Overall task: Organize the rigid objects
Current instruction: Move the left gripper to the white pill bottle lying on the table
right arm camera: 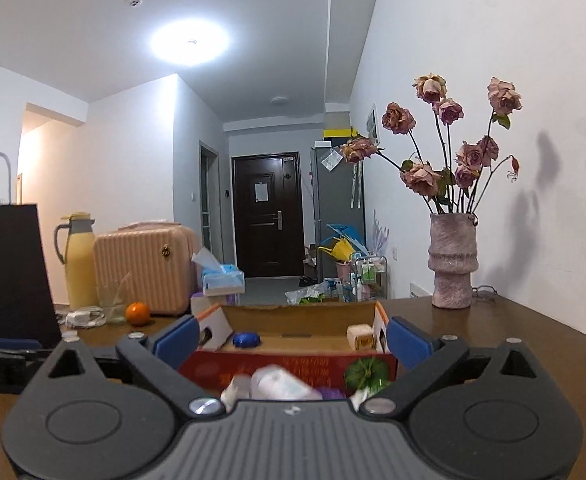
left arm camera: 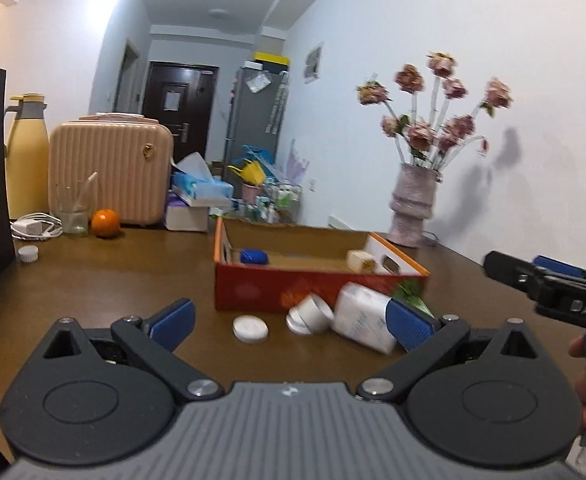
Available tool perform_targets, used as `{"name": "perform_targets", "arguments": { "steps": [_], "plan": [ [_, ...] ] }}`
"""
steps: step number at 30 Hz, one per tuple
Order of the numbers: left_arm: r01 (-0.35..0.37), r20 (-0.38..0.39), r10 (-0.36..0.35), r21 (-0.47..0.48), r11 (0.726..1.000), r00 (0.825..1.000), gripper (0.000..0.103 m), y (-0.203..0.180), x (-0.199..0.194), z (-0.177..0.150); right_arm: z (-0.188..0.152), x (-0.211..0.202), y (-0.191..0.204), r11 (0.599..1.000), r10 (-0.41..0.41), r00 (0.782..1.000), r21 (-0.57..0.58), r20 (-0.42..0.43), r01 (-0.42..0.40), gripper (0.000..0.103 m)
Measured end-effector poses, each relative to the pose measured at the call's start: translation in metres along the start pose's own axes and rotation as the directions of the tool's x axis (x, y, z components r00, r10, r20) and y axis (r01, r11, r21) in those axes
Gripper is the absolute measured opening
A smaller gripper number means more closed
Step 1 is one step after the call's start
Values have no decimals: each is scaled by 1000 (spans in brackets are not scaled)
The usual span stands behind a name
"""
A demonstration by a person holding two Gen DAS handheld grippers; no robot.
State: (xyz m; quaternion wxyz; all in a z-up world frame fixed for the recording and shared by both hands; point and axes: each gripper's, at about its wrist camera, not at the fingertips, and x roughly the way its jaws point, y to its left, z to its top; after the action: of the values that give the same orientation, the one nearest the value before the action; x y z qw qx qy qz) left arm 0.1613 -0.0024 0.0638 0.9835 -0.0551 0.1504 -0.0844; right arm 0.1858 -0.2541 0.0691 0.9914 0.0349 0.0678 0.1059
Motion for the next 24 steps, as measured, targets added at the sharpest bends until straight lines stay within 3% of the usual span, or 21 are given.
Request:
{"name": "perform_targets", "arguments": {
  "steps": [3,8,13,24],
  "plan": [
    [27,-5,-27,33,999,1000,103,-4,-19,-18,-15,-19,7,1000,-12,1000,-17,-16,12,101],
    [43,-62,-43,10,999,997,103,-6,-34,-42,-38,-45,15,999,-30,998,-37,-61,28,101],
    [19,-102,-18,9,1000,995,103,-10,-23,-47,-54,-58,14,996,-49,993,-74,-104,41,101],
    [6,-164,-6,-1,1000,986,103,-12,1,-53,-62,-50,-6,998,-66,988,-30,-141,62,101]
  ]
}}
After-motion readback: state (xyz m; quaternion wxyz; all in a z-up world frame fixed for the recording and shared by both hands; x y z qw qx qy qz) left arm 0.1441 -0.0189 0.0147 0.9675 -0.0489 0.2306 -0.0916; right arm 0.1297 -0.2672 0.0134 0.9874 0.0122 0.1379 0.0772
